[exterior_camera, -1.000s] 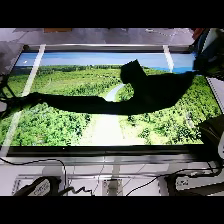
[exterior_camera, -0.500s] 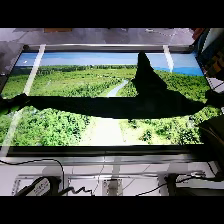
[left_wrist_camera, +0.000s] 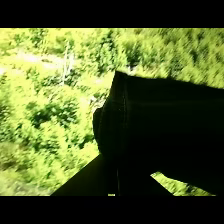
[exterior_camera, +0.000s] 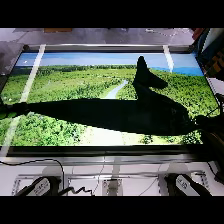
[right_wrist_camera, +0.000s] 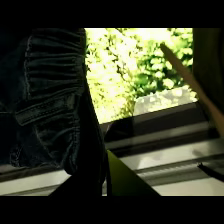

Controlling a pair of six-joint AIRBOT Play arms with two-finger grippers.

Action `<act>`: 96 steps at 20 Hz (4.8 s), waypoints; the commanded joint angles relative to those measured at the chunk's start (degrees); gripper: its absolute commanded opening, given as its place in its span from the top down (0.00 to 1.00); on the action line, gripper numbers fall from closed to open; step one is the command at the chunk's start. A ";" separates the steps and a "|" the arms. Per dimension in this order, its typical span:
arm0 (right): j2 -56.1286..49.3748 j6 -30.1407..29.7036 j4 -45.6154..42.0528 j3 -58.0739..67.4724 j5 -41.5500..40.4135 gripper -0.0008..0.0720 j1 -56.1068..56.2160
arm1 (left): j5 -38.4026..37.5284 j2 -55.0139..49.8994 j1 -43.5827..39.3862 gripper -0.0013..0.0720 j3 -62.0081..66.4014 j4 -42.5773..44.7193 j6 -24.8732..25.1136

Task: Fold the clothes and pants, and hang the long-sleeved shirts on hangers.

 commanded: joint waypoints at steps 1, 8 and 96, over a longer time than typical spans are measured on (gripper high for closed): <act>4.50 -0.50 -4.70 -7.23 -0.72 0.92 -0.04 | -5.14 0.00 0.26 0.95 -2.12 14.67 4.98; 4.50 -0.48 -11.41 -12.02 -1.60 0.92 -0.04 | -7.13 -3.93 1.95 0.95 -3.82 20.50 5.35; -40.22 6.73 22.60 49.94 -46.25 0.92 32.15 | -0.20 -15.52 -26.86 0.33 12.04 21.05 6.56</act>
